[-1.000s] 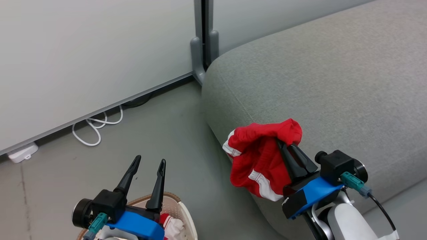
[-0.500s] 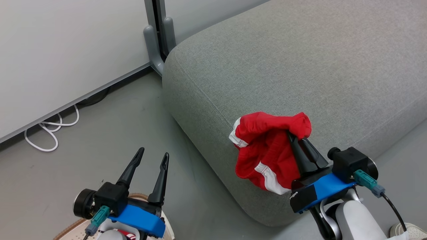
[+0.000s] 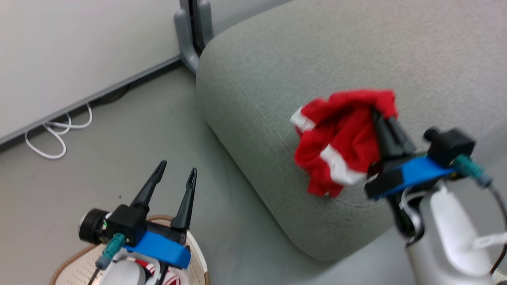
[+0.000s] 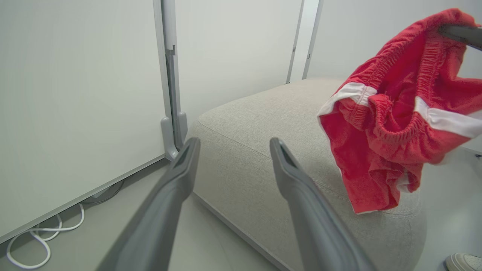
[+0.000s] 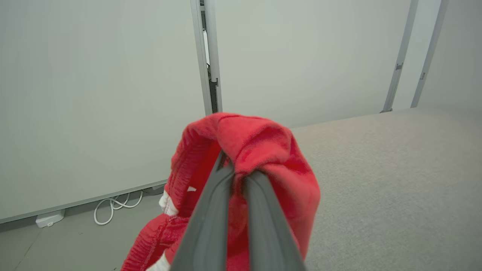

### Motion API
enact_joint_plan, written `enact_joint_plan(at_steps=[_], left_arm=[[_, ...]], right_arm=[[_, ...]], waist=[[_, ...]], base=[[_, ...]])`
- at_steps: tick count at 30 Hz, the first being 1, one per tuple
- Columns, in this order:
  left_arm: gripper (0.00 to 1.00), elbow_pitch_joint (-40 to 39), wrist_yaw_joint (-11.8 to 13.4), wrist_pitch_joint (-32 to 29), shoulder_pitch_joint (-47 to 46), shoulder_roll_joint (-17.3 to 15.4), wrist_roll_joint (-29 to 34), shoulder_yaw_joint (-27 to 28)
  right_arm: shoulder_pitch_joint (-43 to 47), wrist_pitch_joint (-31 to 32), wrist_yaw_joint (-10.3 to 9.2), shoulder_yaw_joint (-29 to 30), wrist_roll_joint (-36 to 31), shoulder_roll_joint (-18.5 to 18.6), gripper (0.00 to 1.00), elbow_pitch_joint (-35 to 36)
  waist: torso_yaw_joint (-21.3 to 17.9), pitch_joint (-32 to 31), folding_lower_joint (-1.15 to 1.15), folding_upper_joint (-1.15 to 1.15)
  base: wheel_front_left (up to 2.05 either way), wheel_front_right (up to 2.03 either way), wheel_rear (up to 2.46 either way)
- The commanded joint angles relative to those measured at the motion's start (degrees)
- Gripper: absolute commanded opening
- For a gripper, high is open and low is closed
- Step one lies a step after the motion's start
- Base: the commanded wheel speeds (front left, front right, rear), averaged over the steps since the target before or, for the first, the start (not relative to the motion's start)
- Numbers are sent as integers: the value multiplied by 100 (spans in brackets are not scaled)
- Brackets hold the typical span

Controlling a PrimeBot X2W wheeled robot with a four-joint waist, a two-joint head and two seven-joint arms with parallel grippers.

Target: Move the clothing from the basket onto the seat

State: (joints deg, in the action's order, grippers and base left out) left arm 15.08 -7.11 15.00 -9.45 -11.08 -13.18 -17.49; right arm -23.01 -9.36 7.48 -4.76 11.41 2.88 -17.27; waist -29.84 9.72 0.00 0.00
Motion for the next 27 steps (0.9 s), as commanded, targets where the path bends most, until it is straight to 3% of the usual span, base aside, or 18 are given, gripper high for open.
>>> enact_joint_plan(at_steps=[1,9,14,19,27], left_arm=[[100,-63,-32,27,-144,-76,48,6],[100,-521,-39,27,-766,-408,294,-140],[100,-963,-43,-68,-1050,-689,393,-346],[100,-1401,-45,-158,-1252,-951,416,-467],[100,-1793,19,-261,-1319,-1086,394,-499]], right_arm=[[-288,-9,3,162,-30,3,0,-90],[-2224,-53,3,1677,-563,32,0,-837],[-3168,-90,3,2510,-1176,468,0,-1063],[-3725,-187,2,3140,-1463,871,0,-1597],[-3939,-246,2,3876,-1856,1098,0,-2787]], waist=[[150,264,0,0],[659,1581,0,0],[906,2414,0,0],[1102,3001,0,0],[1296,3311,0,0]], base=[[0,0,0],[0,0,0],[0,0,0],[0,0,0],[0,0,0]])
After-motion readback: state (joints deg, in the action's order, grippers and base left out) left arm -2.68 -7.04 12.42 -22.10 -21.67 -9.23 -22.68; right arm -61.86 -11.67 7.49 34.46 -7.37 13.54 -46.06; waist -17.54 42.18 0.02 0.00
